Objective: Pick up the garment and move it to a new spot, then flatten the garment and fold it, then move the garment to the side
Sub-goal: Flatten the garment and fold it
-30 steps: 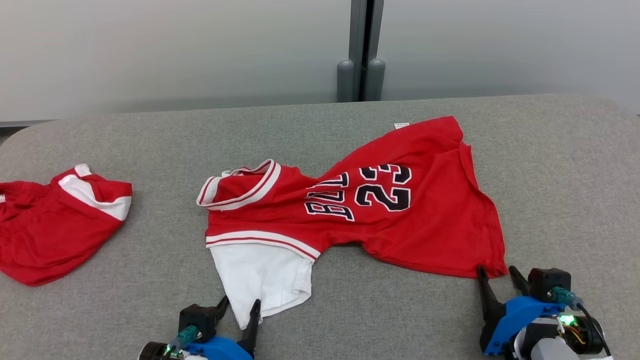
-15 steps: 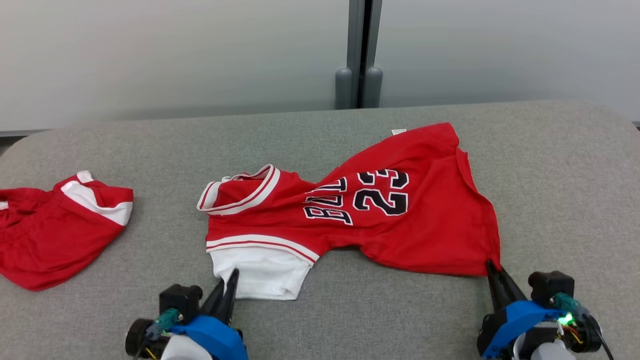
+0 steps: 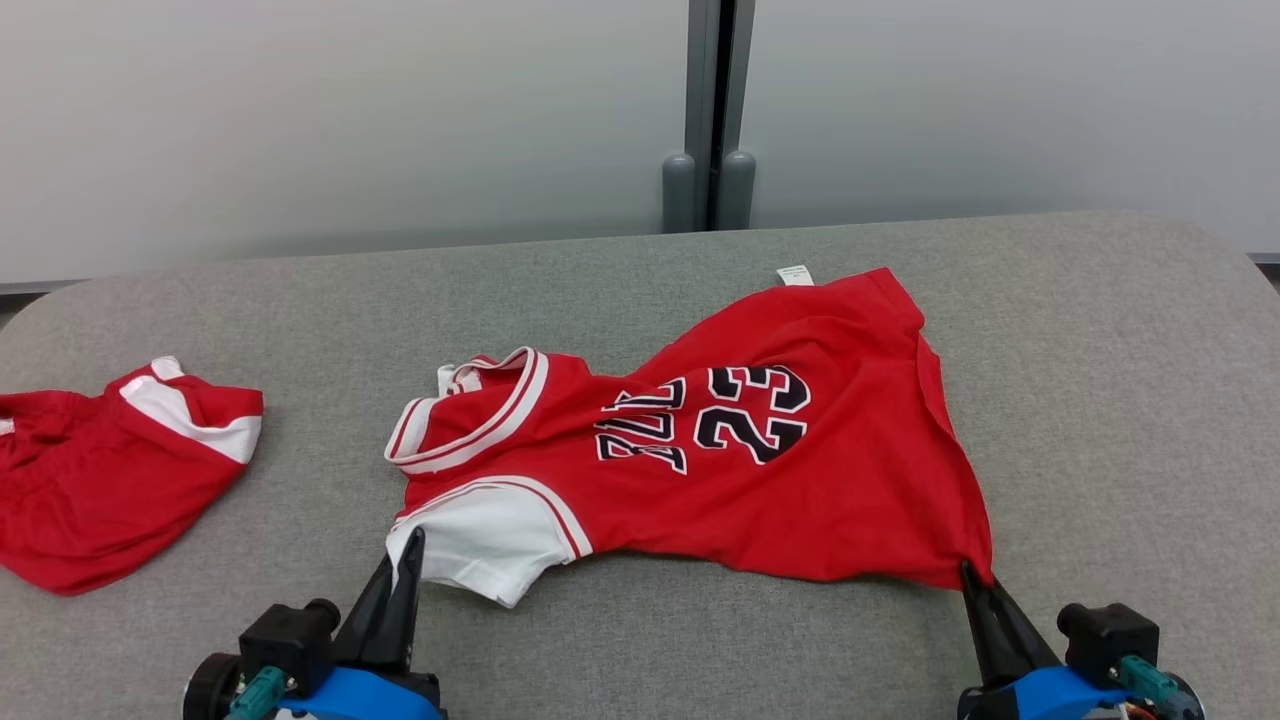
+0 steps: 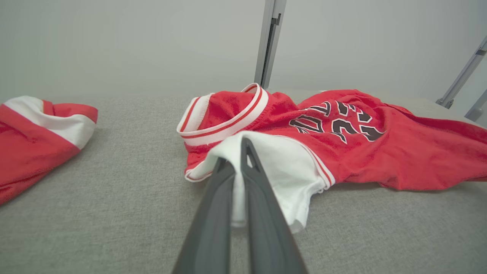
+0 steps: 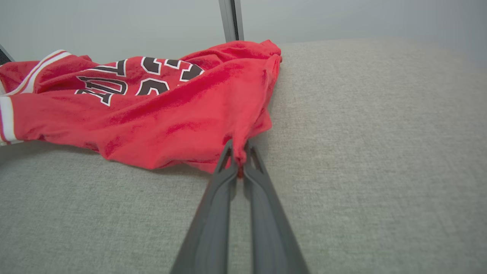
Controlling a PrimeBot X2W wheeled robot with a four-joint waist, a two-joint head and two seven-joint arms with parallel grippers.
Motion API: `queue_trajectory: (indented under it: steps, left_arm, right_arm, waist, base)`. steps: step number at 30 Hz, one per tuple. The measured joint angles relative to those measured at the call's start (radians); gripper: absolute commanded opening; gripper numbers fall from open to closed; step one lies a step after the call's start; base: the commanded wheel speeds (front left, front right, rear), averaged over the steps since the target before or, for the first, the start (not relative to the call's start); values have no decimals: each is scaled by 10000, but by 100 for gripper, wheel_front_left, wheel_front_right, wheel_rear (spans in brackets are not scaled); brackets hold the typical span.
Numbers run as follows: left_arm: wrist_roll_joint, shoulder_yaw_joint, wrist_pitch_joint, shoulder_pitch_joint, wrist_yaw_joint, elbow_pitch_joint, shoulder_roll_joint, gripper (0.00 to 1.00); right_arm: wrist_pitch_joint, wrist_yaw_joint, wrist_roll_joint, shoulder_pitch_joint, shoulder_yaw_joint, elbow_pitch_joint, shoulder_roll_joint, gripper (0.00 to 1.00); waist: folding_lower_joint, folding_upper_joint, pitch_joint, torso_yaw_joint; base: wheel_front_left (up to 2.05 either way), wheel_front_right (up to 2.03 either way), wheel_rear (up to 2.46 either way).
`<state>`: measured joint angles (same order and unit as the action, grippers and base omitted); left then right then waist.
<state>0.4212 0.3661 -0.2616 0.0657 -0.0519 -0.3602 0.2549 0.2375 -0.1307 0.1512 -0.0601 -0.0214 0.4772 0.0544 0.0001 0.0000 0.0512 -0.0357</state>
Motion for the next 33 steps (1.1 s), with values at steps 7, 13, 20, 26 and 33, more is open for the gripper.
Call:
queue_trajectory:
  steps: [7, 13, 20, 26, 33]
  left_arm:
    - [-176, -280, 148, 986, 40, 849, 520, 0]
    - [-378, -472, 646, 3638, -228, 1074, 1037, 0]
    - [-397, -596, 1413, 7781, -639, 573, 1837, 0]
    - [-443, -318, 1639, 11174, -740, -577, 2355, 0]
    - [-318, 608, 1532, 14191, -777, -1590, 2543, 0]
  right_arm:
    - [-305, 0, 303, -1174, -393, -874, 472, 0]
    - [-407, 0, 541, -3829, -742, -1093, 719, 0]
    - [-470, 0, 489, -8371, -734, 81, 769, 0]
    - [-464, 0, 284, -11780, -527, 1871, 723, 0]
    - [-148, 0, 366, -14693, -113, 3992, 616, 0]
  waist:
    - [-1, 0, 391, -268]
    - [-1, 0, 1388, -532]
    - [3, 0, 3235, -895]
    - [4, 0, 4475, -882]
    - [3, 0, 4874, -977]
  base:
    - [0, 0, 0]
    - [0, 0, 0]
    - [0, 0, 0]
    - [0, 0, 0]
    - [0, 0, 0]
